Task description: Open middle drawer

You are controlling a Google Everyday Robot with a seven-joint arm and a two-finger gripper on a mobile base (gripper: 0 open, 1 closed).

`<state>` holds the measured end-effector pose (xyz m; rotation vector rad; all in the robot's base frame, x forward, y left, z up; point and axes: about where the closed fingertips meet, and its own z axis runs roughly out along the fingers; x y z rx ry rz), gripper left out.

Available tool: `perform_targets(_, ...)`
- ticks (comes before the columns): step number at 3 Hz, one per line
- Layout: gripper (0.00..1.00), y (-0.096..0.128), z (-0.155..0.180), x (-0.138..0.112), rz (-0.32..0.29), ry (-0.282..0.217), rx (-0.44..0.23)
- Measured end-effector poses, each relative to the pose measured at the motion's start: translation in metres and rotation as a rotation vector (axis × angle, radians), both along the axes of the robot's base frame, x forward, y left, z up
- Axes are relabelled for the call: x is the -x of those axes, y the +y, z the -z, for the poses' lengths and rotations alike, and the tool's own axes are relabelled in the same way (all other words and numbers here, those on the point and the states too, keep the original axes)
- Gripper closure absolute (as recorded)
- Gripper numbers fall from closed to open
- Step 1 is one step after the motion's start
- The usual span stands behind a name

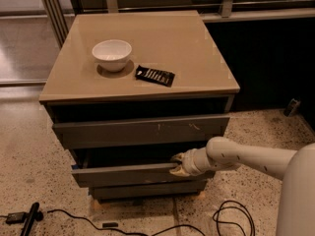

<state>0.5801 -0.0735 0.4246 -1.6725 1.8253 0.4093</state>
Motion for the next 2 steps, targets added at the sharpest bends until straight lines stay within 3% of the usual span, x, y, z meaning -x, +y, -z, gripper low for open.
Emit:
perform_targets(1,1.00,0.000,-0.003,0.000,0.000,0.000,0.000)
perform_targets(2,1.00,-0.004,-0.001,0.022,0.020,0.005,-0.006)
